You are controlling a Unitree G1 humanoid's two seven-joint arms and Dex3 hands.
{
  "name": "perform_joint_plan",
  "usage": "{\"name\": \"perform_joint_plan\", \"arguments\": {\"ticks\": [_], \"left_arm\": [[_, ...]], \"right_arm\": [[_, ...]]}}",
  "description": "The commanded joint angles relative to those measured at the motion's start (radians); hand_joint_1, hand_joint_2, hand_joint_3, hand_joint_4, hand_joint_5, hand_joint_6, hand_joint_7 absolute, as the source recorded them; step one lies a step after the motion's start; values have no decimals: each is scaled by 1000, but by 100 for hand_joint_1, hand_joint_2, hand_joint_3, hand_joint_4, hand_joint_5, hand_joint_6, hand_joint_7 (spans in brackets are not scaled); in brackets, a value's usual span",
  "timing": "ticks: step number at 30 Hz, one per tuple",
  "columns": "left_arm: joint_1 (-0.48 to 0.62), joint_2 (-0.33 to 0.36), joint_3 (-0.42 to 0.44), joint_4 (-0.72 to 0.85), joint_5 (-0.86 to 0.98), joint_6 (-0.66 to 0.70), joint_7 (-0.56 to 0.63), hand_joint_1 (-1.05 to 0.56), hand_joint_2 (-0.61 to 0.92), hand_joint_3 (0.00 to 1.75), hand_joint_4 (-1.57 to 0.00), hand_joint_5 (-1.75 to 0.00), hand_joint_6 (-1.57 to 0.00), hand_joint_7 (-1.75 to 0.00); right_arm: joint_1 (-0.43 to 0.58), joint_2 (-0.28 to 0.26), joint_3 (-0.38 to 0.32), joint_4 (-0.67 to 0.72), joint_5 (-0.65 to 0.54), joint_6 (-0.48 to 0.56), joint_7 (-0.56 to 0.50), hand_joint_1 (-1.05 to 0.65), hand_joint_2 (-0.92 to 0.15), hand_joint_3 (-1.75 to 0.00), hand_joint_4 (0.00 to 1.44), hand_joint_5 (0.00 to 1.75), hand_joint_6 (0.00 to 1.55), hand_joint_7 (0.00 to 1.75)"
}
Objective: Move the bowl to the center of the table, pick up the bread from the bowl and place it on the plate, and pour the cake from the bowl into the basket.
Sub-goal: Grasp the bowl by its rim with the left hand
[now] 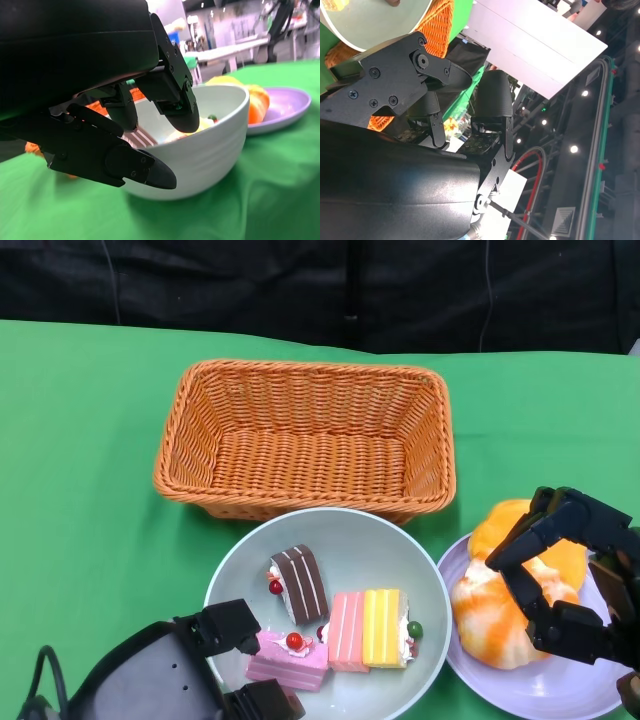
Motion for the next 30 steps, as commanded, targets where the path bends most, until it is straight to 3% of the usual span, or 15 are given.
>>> {"name": "perform_joint_plan", "arguments": {"ticks": [1, 8, 20, 25, 30], "left_arm": [[27, 11, 1, -41, -20, 56, -90, -45, 78, 0, -45, -98, -71, -26], [44, 4, -7, -103, -56, 135, -233, -42, 78, 0, -50, -92, -73, -18], [42, -18, -36, -159, -11, 236, -336, -47, 74, 1, -59, -80, -78, -9], [16, -17, -59, -105, -30, 230, -326, -44, 76, 1, -62, -79, -81, -8], [-30, -9, -84, 14, -38, 173, -223, -40, 82, 2, -66, -81, -88, -9]], "right_arm": [[4, -2, -15, -16, 8, -2, 0, -12, -62, -85, 69, 149, 68, 123], [3, -3, -12, -21, 14, 7, 5, -11, -61, -87, 69, 150, 68, 124], [7, -5, -16, -20, 22, 14, 14, -12, -61, -86, 69, 148, 68, 123], [7, -5, -18, -19, 17, 15, 15, -14, -63, -81, 69, 148, 68, 122], [6, -4, -20, -16, 12, 13, 14, -14, -65, -76, 70, 147, 69, 121]]}}
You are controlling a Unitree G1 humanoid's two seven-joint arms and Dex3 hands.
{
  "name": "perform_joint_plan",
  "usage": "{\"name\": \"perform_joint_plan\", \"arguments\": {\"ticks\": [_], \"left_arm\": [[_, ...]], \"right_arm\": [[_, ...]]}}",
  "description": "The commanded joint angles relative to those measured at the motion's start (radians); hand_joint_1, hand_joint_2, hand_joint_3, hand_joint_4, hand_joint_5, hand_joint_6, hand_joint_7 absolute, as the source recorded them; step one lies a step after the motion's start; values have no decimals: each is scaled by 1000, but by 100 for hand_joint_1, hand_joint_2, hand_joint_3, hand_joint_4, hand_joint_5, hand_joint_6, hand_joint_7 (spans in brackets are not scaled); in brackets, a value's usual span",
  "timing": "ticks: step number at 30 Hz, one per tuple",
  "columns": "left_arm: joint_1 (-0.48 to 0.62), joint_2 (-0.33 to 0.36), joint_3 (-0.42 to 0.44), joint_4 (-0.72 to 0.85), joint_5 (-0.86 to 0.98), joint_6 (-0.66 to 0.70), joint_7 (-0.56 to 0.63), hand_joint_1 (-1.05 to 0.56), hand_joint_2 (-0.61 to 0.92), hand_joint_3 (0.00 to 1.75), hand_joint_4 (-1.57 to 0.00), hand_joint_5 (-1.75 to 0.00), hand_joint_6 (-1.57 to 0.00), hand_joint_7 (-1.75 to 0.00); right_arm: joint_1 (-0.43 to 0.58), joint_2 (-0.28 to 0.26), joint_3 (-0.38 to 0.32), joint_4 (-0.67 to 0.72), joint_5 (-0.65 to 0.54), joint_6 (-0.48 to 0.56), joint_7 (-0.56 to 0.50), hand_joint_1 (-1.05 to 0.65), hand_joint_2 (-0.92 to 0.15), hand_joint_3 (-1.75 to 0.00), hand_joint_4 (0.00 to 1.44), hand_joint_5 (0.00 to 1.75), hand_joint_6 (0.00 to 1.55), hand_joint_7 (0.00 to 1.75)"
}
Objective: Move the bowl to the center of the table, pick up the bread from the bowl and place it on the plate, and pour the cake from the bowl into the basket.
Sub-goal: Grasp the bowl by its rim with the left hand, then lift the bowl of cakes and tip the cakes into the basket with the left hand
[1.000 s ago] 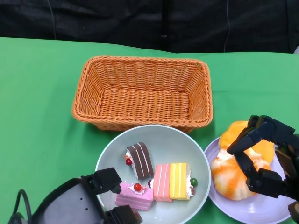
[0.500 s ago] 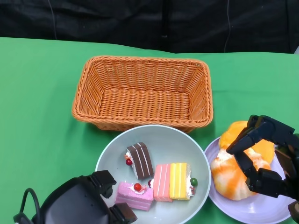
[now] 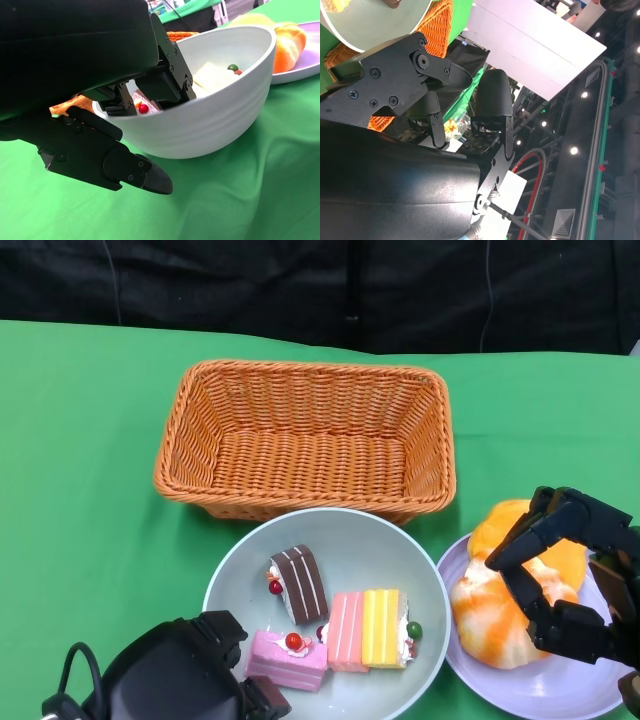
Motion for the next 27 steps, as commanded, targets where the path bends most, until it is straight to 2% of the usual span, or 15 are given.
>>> {"name": "perform_joint_plan", "arguments": {"ticks": [1, 5, 7, 12, 13, 14, 15, 17, 20, 21, 23, 27], "left_arm": [[-30, 19, -18, 67, -6, -32, 47, -40, 83, 2, -67, -80, -90, -8], [-60, 24, -31, 114, -11, -70, 97, -41, 88, 1, -76, -68, -98, -6], [-68, 26, -35, 125, -9, -79, 112, -40, 88, 1, -80, -68, -106, -8], [-73, 29, -39, 132, -8, -82, 122, -40, 89, 0, -79, -71, -109, -8], [-102, 24, -45, 175, -3, -133, 224, -40, 89, 0, -79, -71, -109, -8], [-126, 22, -51, 210, 1, -176, 309, -40, 90, 3, -90, -119, -121, -26], [-145, 20, -56, 238, 7, -207, 374, -40, 91, 9, -95, -152, -114, -67], [-153, 24, -56, 249, 3, -240, 433, -38, 92, 17, -100, -169, -106, -104], [-142, 36, -47, 217, 2, -246, 444, -37, 90, 29, -103, -174, -95, -140], [-130, 43, -37, 195, -3, -249, 444, -37, 90, 30, -103, -174, -95, -143], [-111, 53, -21, 161, -9, -252, 444, -37, 83, 36, -104, -175, -96, -135], [-101, 55, -11, 146, -10, -253, 439, -37, 80, 39, -104, -175, -96, -132]], "right_arm": [[6, -5, -16, -3, 4, 3, 0, -14, -65, -76, 70, 147, 69, 121], [10, -7, -13, -8, 10, 12, 5, -14, -65, -76, 70, 146, 69, 120], [11, -8, -12, -9, 12, 16, 8, -14, -65, -77, 70, 145, 69, 120], [12, -6, -13, -11, 13, 19, 10, -14, -65, -77, 70, 144, 70, 120], [13, -5, -11, -11, 15, 21, 12, -14, -65, -77, 70, 144, 70, 120], [14, -5, -9, -13, 19, 25, 14, -12, -65, -78, 70, 144, 71, 121], [15, -5, -8, -14, 21, 27, 15, -11, -64, -80, 71, 143, 71, 121], [19, -3, -8, -14, 26, 22, 17, -11, -63, -82, 71, 143, 71, 121], [23, 3, -15, -13, 14, 12, 8, -10, -62, -84, 71, 144, 73, 121], [23, 4, -17, -11, 10, 8, 5, -10, -62, -85, 72, 144, 73, 121], [23, 7, -19, -9, 6, 2, 1, -11, -60, -89, 72, 144, 73, 123], [22, 8, -19, -8, 5, 0, -1, -11, -58, -91, 73, 144, 73, 123]]}}
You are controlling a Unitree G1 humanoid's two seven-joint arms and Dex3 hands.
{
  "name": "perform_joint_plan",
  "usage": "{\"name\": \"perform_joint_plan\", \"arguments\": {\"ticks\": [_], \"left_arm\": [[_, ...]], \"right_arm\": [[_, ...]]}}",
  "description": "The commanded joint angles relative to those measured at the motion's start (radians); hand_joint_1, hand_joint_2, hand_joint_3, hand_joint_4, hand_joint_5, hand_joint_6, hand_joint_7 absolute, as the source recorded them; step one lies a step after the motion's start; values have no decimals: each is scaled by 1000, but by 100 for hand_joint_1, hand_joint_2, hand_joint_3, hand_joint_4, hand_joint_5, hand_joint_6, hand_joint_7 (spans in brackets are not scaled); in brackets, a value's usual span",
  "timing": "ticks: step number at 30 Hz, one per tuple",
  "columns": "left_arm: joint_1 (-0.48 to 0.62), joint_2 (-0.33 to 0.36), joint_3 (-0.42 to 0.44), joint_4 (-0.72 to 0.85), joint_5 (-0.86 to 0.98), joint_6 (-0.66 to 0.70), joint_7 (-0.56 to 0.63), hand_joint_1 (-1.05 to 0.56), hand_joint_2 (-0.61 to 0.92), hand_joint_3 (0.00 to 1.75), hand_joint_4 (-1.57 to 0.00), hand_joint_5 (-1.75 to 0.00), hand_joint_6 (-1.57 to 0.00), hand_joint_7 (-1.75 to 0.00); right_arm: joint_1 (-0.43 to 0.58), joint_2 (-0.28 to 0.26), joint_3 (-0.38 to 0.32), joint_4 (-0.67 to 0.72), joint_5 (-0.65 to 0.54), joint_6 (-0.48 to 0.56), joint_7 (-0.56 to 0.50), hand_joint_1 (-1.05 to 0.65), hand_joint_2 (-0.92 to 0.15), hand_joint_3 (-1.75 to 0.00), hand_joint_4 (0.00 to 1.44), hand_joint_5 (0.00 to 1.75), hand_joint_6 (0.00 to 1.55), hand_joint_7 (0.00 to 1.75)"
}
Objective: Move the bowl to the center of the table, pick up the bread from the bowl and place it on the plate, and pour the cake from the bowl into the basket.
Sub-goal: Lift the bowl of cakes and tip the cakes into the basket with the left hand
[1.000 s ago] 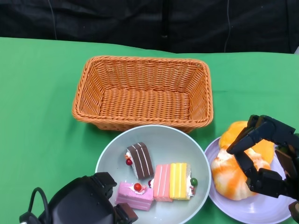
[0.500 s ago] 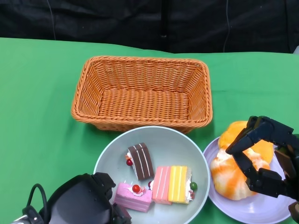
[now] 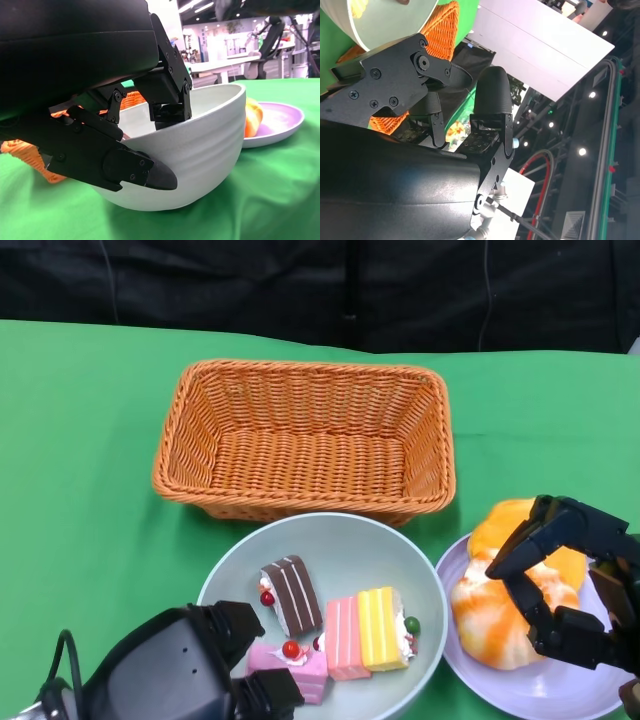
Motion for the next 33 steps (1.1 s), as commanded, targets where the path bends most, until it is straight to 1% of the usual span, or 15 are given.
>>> {"name": "perform_joint_plan", "arguments": {"ticks": [1, 3, 5, 7, 9, 10, 13, 17, 20, 22, 23, 25, 27, 31, 33], "left_arm": [[39, 36, 49, -60, -38, -9, 10, -36, 79, 40, -104, -175, -97, -131], [85, 58, 93, -116, -72, -17, -6, -33, 69, 56, -103, -175, -101, -126], [117, 63, 124, -167, -101, -21, -25, -32, 68, 61, -103, -175, -102, -125], [138, 61, 146, -202, -124, -27, -38, -31, 58, 80, -102, -175, -95, -139], [152, 59, 163, -226, -151, -32, -59, -30, 53, 89, -102, -175, -90, -149], [159, 58, 172, -242, -173, -34, -75, -30, 50, 95, -100, -175, -84, -160], [169, 49, 191, -262, -205, -41, -108, -30, 48, 101, -99, -175, -77, -170], [158, 28, 227, -314, -268, -32, -159, -31, 47, 103, -100, -175, -76, -172], [157, 10, 247, -333, -302, -30, -197, -31, 43, 110, -102, -175, -76, -174], [149, -4, 267, -336, -324, -41, -198, -31, 42, 111, -102, -175, -76, -175], [143, -12, 280, -337, -337, -48, -194, -32, 36, 121, -103, -175, -76, -175], [123, -29, 296, -341, -370, -56, -199, -33, 28, 134, -104, -175, -75, -175], [104, -45, 302, -342, -390, -53, -216, -34, 26, 139, -105, -175, -74, -175], [77, -87, 299, -340, -430, -28, -255, -39, 28, 137, -103, -175, -71, -175], [66, -110, 296, -337, -431, -22, -265, -40, 23, 140, -103, -175, -73, -175]], "right_arm": [[5, 7, -19, -7, 7, -9, -14, -12, -58, -90, 73, 144, 73, 123], [7, 14, -24, -8, 9, -6, -21, -16, -60, -86, 73, 144, 74, 120], [6, 15, -40, -3, 2, -7, -31, -16, -61, -85, 74, 145, 75, 119], [6, 18, -52, 2, -6, -10, -39, -13, -60, -88, 75, 143, 75, 118], [4, 22, -56, 7, -12, -13, -47, -13, -60, -89, 75, 143, 75, 117], [2, 23, -58, 11, -13, -13, -49, -12, -59, -90, 75, 142, 75, 117], [0, 25, -60, 15, -15, -13, -52, -12, -59, -91, 74, 142, 75, 116], [-7, 27, -71, 19, -15, -1, -56, -11, -59, -92, 74, 142, 74, 116], [-9, 27, -76, 15, -14, 7, -56, -11, -59, -92, 73, 143, 74, 116], [-11, 33, -78, 19, -19, 6, -62, -11, -59, -92, 73, 143, 74, 116], [-12, 37, -79, 23, -23, 6, -66, -14, -60, -90, 71, 146, 71, 118], [-13, 42, -82, 28, -28, 9, -74, -15, -61, -88, 70, 148, 69, 120], [-14, 43, -85, 34, -28, 13, -79, -13, -60, -90, 70, 150, 67, 123], [-18, 39, -90, 51, -23, 8, -81, -9, -51, -109, 70, 152, 65, 126], [-14, 32, -91, 50, -21, 2, -77, -14, -54, -102, 70, 151, 64, 127]]}}
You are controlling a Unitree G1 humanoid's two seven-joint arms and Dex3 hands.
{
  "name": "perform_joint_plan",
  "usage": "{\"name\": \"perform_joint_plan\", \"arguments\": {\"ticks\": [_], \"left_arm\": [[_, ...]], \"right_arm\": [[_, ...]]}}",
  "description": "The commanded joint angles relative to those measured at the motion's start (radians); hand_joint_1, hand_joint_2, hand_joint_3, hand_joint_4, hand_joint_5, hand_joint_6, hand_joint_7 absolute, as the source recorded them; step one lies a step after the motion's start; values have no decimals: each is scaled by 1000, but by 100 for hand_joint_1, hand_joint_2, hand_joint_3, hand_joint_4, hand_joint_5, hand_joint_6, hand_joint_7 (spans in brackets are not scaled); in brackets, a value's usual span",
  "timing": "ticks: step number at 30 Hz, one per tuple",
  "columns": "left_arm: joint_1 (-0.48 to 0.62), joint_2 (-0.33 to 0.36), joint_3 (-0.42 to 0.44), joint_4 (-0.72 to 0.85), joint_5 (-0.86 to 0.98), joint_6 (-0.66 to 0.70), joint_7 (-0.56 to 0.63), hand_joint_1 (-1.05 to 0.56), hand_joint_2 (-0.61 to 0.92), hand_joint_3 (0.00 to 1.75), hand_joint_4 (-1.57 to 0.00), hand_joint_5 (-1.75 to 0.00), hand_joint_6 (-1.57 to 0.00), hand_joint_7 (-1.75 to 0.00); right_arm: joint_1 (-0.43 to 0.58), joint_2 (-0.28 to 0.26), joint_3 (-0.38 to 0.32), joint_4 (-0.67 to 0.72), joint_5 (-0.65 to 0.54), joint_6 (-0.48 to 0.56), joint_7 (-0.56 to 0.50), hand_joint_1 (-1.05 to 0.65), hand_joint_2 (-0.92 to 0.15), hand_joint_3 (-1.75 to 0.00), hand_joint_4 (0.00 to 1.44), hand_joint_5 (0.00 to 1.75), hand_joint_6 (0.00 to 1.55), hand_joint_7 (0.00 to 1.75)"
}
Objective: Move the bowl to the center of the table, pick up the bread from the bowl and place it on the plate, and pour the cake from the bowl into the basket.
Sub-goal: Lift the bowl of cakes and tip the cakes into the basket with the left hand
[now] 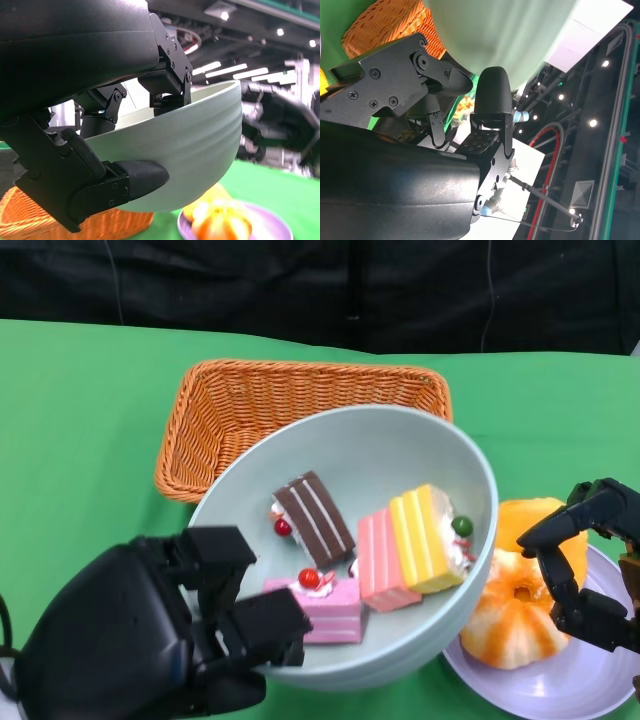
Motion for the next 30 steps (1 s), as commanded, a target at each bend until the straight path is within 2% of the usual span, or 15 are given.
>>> {"name": "perform_joint_plan", "arguments": {"ticks": [1, 6, 14, 24, 29, 30], "left_arm": [[-27, -33, 7, -6, -27, 8, -15, -40, 22, 141, -103, -175, -74, -175], [-74, -114, -11, 21, -21, 47, -22, -33, 19, 143, -103, -175, -75, -175], [-171, -188, -27, 52, 17, 135, -43, -22, 3, 162, -106, -175, -79, -175], [-231, -229, -15, 111, 47, 197, -1, -19, 7, 171, -107, -175, -83, -175], [-247, -247, -15, 131, 59, 215, 17, -17, 9, 170, -107, -175, -82, -175], [-272, -268, -25, 170, 39, 231, 19, -17, 10, 170, -106, -175, -82, -175]], "right_arm": [[4, -11, -17, 4, 5, -7, -4, -16, -55, -98, 71, 151, 64, 127], [22, -18, -10, -14, 18, 3, 11, -12, -56, -96, 70, 151, 63, 128], [34, -21, -8, -7, 38, 10, 27, -11, -55, -98, 68, 150, 64, 125], [28, -4, -11, 12, 5, 5, 8, -14, -58, -95, 67, 151, 65, 126], [23, 0, -9, 25, 0, -3, 2, -12, -54, -103, 67, 152, 64, 128], [21, 4, -7, 29, -2, -2, 0, -12, -53, -104, 67, 152, 64, 128]]}}
